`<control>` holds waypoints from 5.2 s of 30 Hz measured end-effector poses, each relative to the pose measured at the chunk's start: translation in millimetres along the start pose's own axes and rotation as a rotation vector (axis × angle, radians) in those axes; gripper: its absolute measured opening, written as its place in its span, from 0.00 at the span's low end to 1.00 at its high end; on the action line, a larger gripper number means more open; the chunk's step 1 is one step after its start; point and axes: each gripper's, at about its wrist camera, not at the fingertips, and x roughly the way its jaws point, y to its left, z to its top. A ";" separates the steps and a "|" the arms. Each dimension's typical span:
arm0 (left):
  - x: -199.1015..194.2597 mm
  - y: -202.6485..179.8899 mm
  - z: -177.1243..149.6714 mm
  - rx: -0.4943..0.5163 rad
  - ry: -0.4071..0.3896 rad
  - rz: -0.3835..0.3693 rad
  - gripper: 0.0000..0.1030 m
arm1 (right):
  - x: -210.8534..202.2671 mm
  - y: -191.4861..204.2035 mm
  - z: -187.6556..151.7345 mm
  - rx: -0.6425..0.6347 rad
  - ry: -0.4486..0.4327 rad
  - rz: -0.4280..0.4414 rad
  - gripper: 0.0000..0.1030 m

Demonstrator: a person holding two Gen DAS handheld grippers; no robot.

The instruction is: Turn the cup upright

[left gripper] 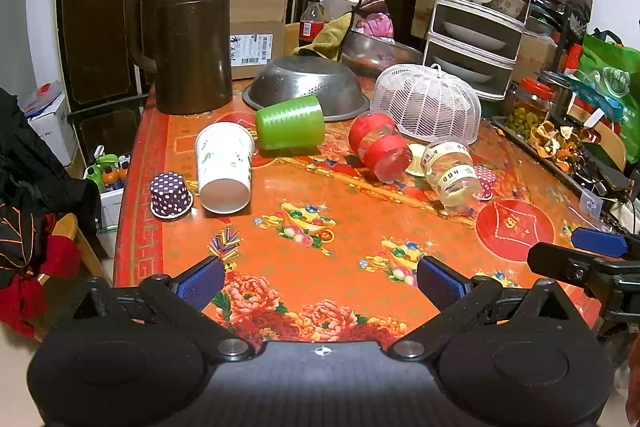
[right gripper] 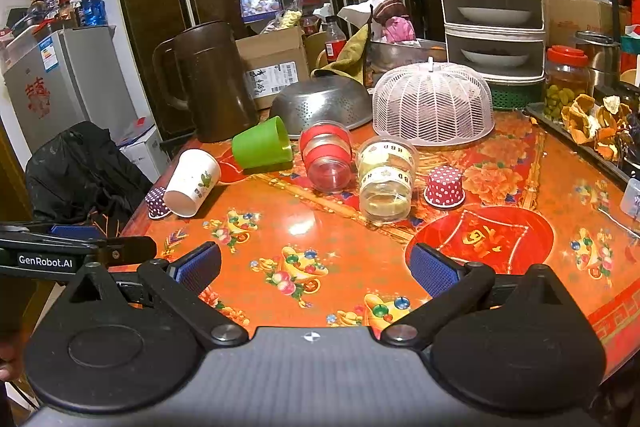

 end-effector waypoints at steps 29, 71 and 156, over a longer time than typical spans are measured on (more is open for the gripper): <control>177.5 -159.6 98.3 0.000 0.262 -0.076 0.90 | -54.4 -127.3 -45.4 0.242 -0.035 -0.091 0.99; -40.4 -45.7 -23.0 -0.045 0.151 -0.115 0.56 | -33.4 -59.4 -51.8 0.202 0.024 0.069 0.99; -58.6 52.4 -86.2 -0.305 -0.080 -0.261 0.97 | -51.0 41.4 -40.2 -0.117 -0.308 0.063 0.64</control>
